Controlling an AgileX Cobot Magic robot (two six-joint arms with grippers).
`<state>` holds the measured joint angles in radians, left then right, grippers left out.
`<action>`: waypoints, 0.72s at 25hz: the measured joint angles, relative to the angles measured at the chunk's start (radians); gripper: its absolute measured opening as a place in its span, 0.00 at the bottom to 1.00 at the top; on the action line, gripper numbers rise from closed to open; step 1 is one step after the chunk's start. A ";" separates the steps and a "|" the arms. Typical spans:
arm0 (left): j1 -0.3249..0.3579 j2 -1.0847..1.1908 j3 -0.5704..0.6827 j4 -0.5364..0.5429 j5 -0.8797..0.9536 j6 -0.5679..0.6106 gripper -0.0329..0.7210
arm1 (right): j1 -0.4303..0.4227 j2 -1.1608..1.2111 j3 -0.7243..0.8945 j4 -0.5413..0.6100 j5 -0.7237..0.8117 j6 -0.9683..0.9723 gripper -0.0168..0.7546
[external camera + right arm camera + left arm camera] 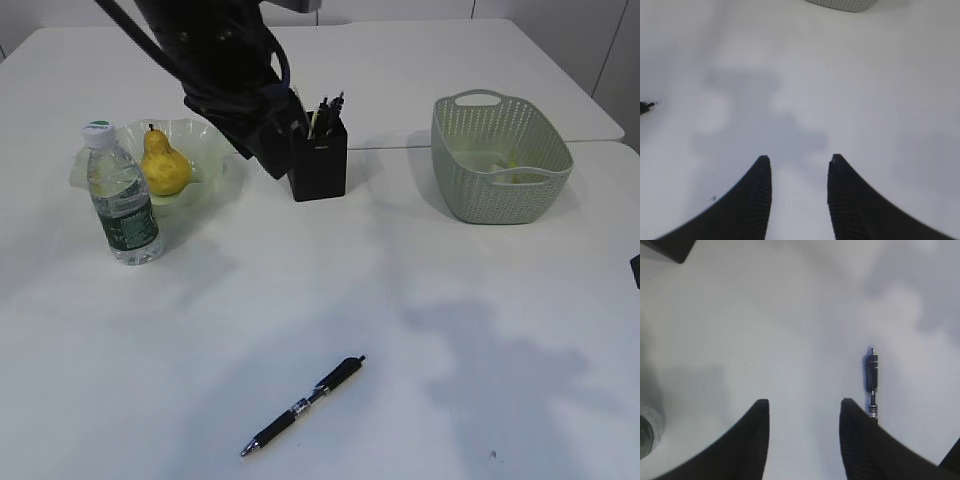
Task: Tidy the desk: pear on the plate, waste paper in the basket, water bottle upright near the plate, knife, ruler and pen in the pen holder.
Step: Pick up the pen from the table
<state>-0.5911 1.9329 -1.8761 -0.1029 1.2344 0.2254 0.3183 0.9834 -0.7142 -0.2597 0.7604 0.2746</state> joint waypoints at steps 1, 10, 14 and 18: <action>-0.014 0.000 0.000 0.000 0.002 0.000 0.48 | 0.000 0.000 0.000 0.004 0.000 0.000 0.43; -0.101 0.000 0.076 -0.004 0.002 -0.089 0.49 | 0.000 0.000 0.000 0.011 0.046 0.000 0.43; -0.117 0.000 0.151 -0.004 0.002 -0.115 0.50 | 0.000 0.000 0.000 0.011 0.056 0.000 0.43; -0.132 0.000 0.234 -0.009 -0.040 -0.118 0.50 | 0.000 0.000 0.000 0.011 0.063 0.000 0.43</action>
<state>-0.7234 1.9329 -1.6423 -0.1115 1.1946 0.1075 0.3183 0.9834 -0.7142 -0.2483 0.8237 0.2746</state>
